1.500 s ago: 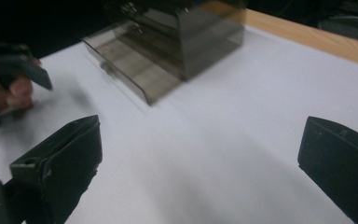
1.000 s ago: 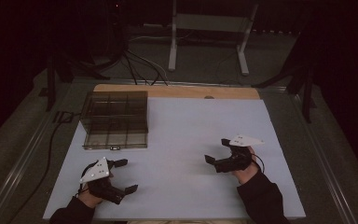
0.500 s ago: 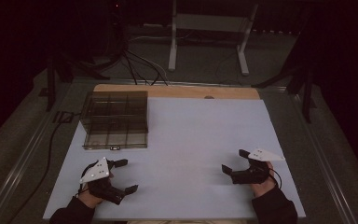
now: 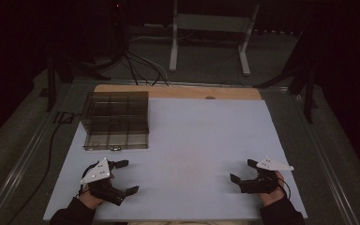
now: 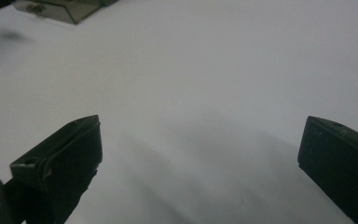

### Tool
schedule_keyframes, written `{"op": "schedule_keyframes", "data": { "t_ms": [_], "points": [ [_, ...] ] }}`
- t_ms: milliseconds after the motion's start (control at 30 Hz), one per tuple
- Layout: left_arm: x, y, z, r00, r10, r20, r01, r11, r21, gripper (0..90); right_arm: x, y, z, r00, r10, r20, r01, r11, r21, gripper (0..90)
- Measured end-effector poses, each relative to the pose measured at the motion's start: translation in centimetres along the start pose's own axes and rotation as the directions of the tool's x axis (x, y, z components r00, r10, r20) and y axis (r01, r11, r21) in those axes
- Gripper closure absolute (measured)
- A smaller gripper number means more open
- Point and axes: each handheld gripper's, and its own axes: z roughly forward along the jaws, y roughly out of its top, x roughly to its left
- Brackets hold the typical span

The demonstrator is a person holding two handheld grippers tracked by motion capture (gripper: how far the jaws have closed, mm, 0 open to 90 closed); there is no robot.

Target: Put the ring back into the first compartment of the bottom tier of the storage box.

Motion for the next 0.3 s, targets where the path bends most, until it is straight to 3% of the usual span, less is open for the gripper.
{"op": "schedule_keyframes", "data": {
  "t_ms": [300],
  "points": [
    [0.03, 0.00, 0.14, 1.0000, 0.002, -0.001, -0.002, 1.0000, 0.008, 0.7, 0.03, 0.00, 0.19, 0.9998, -0.017, -0.006, 0.017, 1.000, -0.015, 0.0]
  ]
}}
